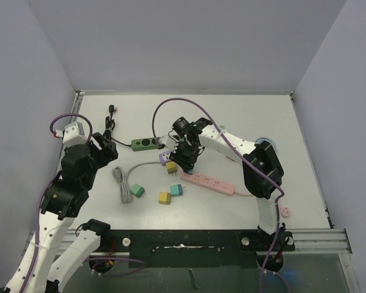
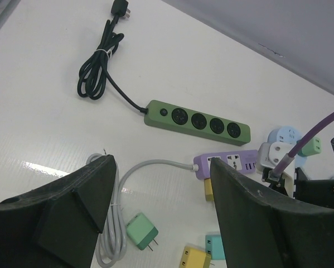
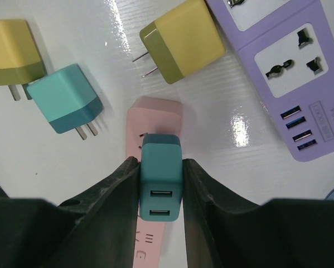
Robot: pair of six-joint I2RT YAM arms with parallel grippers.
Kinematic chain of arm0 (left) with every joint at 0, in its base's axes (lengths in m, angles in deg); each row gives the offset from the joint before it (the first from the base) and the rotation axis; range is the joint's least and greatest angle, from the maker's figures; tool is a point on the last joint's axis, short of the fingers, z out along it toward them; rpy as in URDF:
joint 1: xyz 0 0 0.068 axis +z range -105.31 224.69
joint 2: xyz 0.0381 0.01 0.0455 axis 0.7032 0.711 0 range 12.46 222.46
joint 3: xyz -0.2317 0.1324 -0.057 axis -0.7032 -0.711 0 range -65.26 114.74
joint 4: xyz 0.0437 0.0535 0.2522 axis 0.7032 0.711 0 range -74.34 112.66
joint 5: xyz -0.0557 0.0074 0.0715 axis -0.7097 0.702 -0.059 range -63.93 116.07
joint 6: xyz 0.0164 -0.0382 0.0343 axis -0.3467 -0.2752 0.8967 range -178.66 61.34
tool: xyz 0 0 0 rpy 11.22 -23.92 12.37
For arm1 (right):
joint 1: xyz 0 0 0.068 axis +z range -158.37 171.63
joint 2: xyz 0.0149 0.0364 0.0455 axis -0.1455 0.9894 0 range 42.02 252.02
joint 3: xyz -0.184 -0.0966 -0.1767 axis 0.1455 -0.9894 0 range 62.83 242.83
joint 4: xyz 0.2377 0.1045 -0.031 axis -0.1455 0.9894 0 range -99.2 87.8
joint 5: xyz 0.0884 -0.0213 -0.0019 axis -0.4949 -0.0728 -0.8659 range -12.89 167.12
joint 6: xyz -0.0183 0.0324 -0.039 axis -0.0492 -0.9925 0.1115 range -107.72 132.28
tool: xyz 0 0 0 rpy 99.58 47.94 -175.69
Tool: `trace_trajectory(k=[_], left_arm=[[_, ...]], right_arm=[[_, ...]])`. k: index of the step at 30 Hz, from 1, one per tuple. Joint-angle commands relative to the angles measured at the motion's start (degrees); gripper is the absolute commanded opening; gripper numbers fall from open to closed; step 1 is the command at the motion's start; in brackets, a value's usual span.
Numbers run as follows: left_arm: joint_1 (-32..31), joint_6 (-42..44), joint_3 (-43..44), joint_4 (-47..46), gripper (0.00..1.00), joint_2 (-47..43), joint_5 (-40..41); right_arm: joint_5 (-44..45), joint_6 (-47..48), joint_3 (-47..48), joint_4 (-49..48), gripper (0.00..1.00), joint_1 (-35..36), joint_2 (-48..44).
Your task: Insert the plug
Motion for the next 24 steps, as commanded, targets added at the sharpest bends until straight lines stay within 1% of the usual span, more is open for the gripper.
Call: trace_trajectory(k=[1, 10, 14, 17, 22, 23, 24], left_arm=[[0.3, 0.7, 2.0, -1.2, 0.67, -0.3, 0.2], [0.3, 1.0, 1.8, -1.5, 0.67, -0.2, 0.1], [0.3, 1.9, 2.4, -1.6, 0.67, 0.2, 0.5], [0.3, 2.3, 2.5, -2.2, 0.67, 0.6, 0.7], [0.3, 2.4, 2.5, -2.9, 0.67, 1.5, 0.6], [0.3, 2.6, 2.4, -2.9, 0.67, 1.6, 0.6], [0.3, 2.6, 2.3, -2.9, 0.67, 1.6, 0.8]], right_arm=[[1.0, -1.9, -1.4, -3.8, 0.0, 0.7, 1.4], [7.2, -2.1, -3.5, -4.5, 0.0, 1.0, 2.9], [7.7, -3.2, -11.1, -8.9, 0.0, 1.7, 1.0], [8.0, -3.5, -14.5, -10.4, 0.0, 2.3, 0.6], [5.6, -3.8, -13.8, -9.2, 0.01, 2.0, 2.7], [5.1, -4.1, -13.1, -9.1, 0.02, 1.6, 2.4], [4.1, -5.0, -12.3, -9.3, 0.06, 1.1, 1.8]])
